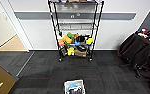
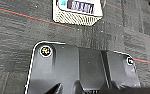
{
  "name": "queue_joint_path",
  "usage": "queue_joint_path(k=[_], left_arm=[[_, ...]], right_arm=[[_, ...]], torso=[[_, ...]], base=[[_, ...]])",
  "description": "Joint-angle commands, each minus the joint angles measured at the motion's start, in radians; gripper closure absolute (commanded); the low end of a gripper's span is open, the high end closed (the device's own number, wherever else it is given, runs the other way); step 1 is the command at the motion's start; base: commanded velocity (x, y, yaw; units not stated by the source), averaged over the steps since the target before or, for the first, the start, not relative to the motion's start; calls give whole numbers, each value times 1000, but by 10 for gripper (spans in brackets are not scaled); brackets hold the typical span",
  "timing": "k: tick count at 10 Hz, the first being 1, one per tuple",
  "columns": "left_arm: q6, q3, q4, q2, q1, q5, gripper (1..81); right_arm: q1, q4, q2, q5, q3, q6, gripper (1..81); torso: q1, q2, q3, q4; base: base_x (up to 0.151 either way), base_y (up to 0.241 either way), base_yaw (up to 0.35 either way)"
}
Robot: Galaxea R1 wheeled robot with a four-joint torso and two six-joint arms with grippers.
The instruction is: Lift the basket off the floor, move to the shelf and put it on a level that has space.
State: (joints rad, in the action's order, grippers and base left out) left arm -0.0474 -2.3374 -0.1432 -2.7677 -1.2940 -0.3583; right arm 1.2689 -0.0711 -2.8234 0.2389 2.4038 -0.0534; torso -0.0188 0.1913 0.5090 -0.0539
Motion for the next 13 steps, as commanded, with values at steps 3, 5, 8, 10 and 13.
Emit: queue_joint_path(k=[3, 5, 8, 10, 13], left_arm=[[1, 12, 5, 14, 20, 45, 10], [1, 13, 7, 14, 18, 44, 10], [1, 20, 10, 12, 18, 44, 10], [2, 20, 10, 11, 18, 45, 10], [2, 24, 8, 9, 18, 45, 10]], right_arm=[[-32, -7, 16, -44, 3, -5, 10], [-30, -7, 16, -44, 10, -6, 10], [-30, -7, 14, -44, 24, -6, 10], [-32, -7, 14, -44, 27, -6, 10], [-29, -6, 16, -44, 33, -6, 10]], torso=[[1, 0, 0, 0], [0, 0, 0, 0], [0, 0, 0, 0], [1, 0, 0, 0], [0, 0, 0, 0]], base=[[89, 0, 0], [89, 0, 0], [89, 0, 0], [82, 0, 0], [52, 0, 0]])
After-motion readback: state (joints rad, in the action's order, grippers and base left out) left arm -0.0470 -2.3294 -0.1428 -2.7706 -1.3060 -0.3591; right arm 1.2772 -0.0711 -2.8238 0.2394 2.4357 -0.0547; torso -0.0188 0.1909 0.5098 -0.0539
